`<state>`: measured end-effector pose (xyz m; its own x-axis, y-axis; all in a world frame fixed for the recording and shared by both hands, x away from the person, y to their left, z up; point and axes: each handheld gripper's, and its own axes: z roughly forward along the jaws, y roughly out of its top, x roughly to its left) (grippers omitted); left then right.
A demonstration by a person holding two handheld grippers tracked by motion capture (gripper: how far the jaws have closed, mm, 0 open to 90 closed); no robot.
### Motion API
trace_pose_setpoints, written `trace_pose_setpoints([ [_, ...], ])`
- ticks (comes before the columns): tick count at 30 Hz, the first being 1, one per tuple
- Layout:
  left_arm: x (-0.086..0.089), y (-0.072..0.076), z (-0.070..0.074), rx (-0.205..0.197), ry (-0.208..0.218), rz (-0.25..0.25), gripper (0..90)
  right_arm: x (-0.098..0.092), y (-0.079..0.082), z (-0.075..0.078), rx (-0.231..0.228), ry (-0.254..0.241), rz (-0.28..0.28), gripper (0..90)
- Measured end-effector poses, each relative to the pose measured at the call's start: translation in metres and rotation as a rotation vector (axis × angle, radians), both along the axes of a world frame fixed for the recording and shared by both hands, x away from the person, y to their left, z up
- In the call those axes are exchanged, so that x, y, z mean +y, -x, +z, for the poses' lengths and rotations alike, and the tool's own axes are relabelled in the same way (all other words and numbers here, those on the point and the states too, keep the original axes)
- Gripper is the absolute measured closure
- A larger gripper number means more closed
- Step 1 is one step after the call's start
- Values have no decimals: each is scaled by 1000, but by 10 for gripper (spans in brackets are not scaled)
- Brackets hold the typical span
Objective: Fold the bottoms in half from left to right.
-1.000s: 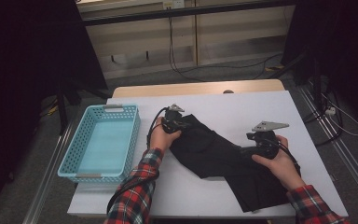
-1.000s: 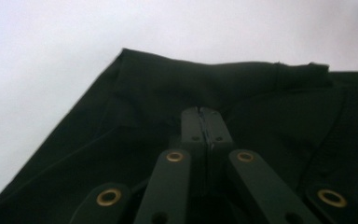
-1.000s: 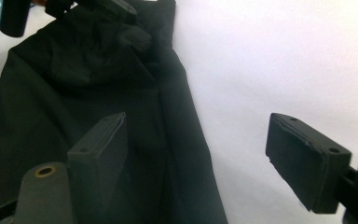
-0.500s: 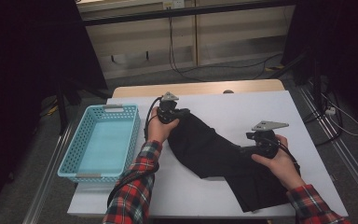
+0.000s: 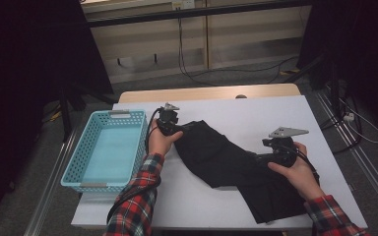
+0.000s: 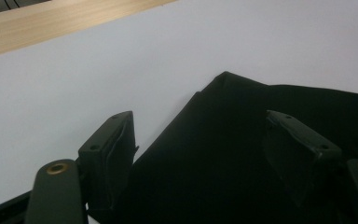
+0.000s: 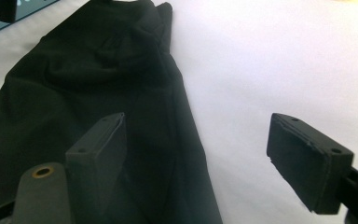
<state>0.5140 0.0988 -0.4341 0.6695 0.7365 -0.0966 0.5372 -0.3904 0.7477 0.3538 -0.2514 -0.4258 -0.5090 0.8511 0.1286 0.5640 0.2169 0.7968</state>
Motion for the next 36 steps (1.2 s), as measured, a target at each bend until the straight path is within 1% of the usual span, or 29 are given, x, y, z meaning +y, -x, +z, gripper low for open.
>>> trace_pose_setpoints([
  [1,1,2,-1,-3,10,15,260,1,0,0,2,2,2,202],
  [2,2,3,-2,-3,2,20,256,2,0,-1,1,10,7,202],
  [3,6,4,-2,1,-16,18,256,2,0,-1,1,10,7,202],
  [5,12,7,-4,15,-29,52,243,3,0,-1,5,15,12,200],
  [6,15,8,-6,11,-31,66,235,3,0,-1,3,18,14,199],
  [9,23,9,-10,15,-62,88,235,4,1,-1,4,19,14,199],
  [12,30,7,-13,16,-72,110,244,4,1,-1,2,20,13,199],
  [13,32,7,-14,18,-68,124,246,4,1,-1,1,19,13,199],
  [15,33,6,-17,30,-78,128,257,3,1,0,1,18,12,199],
  [16,33,6,-19,33,-87,122,270,3,1,0,0,19,12,199],
  [18,33,6,-22,49,-69,129,306,3,1,0,2,17,10,199],
  [19,33,7,-22,50,-63,136,312,3,1,-1,2,19,11,199],
  [20,33,7,-22,53,-49,145,345,3,2,0,2,18,13,199],
  [21,34,7,-22,59,-43,140,370,3,2,0,0,19,13,199],
  [22,35,7,-22,64,-42,134,379,3,2,0,0,20,12,199],
  [23,35,7,-20,76,-46,123,401,3,2,0,-1,21,12,199],
  [25,35,7,-19,101,-42,118,453,4,2,0,-2,22,12,199],
  [27,33,7,-17,104,-61,114,484,4,3,0,-2,24,13,199],
  [30,32,7,-16,125,-52,132,536,5,3,0,-1,26,14,199],
  [33,32,8,-16,146,-34,133,608,6,3,0,-5,26,18,199],
  [35,32,8,-15,170,-17,127,684,6,2,0,-3,27,19,199],
  [36,32,8,-15,214,23,109,744,6,2,0,-3,29,20,199],
])
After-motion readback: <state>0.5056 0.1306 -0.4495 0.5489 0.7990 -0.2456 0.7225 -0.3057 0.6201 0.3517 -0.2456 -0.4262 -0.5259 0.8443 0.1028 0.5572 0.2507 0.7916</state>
